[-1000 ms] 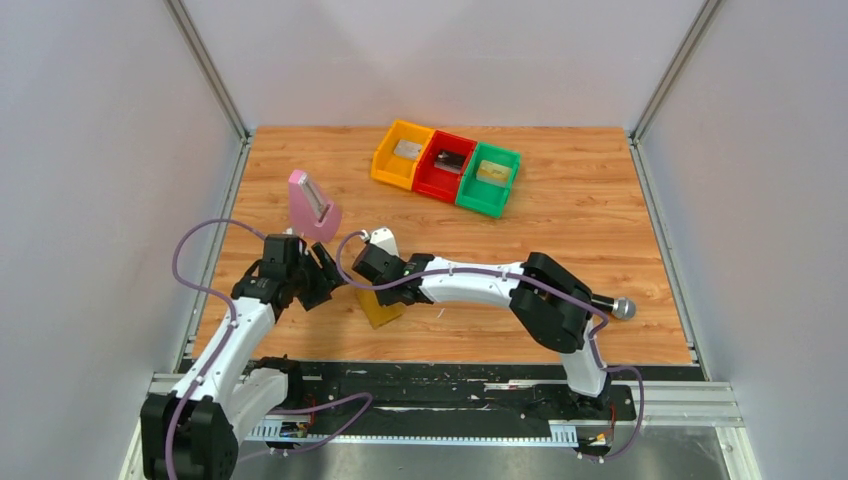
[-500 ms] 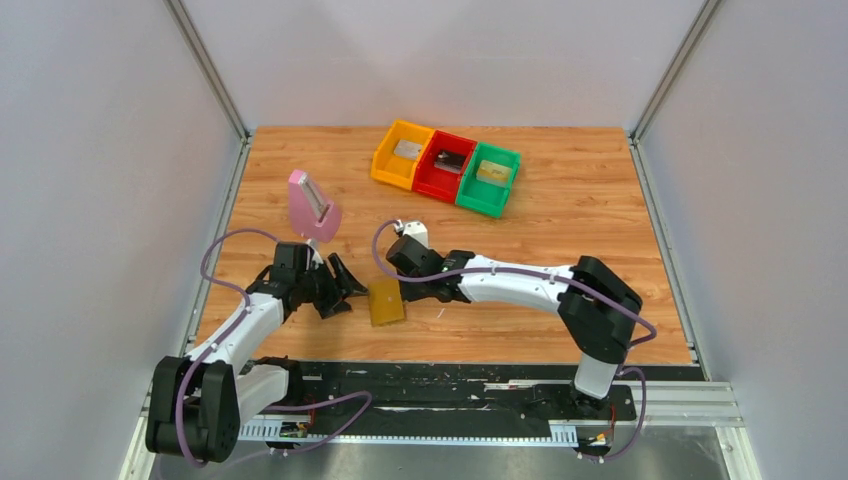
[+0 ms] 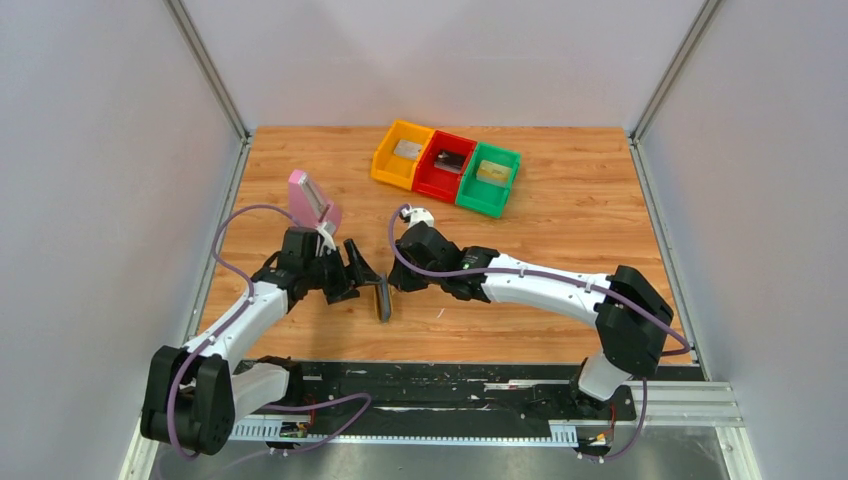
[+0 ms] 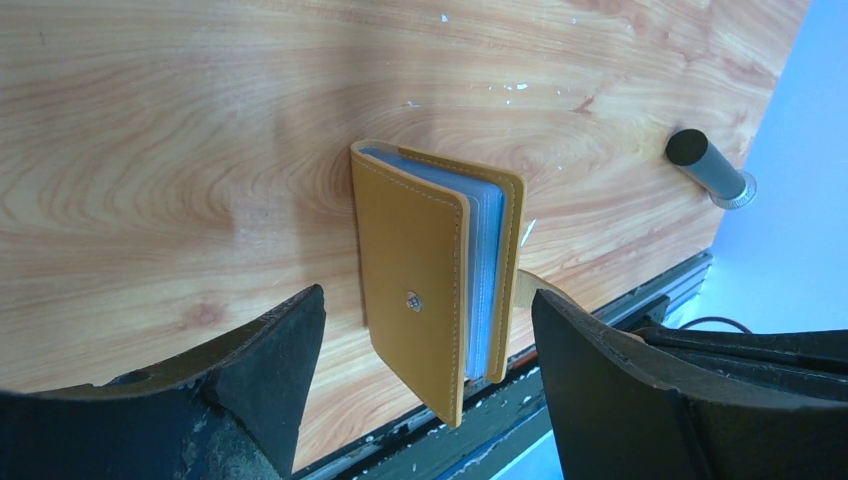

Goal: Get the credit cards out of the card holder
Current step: Open the card holder at the center of the board.

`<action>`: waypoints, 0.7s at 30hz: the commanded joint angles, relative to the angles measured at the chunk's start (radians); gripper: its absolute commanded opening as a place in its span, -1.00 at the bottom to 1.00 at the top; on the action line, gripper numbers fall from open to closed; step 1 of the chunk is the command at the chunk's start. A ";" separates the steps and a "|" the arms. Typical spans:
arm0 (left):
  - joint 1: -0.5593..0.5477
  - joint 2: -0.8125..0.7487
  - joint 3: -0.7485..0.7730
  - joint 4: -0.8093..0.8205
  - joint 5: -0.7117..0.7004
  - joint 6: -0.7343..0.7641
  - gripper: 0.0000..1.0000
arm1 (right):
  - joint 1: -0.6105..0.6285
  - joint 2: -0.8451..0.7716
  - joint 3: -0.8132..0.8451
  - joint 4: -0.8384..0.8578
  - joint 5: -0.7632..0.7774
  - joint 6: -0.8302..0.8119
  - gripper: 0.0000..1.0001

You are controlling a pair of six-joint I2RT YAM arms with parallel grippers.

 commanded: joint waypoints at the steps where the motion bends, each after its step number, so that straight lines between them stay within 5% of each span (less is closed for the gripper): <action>1: -0.005 0.013 0.039 0.020 0.021 0.044 0.69 | -0.007 -0.035 -0.008 0.054 -0.008 0.026 -1.00; 12: -0.007 0.068 0.034 0.028 0.017 0.065 0.47 | -0.025 -0.072 -0.061 0.052 0.011 0.037 -1.00; 21: -0.007 0.092 0.048 0.002 0.000 0.091 -0.19 | -0.062 -0.125 -0.171 0.044 0.013 0.057 -1.00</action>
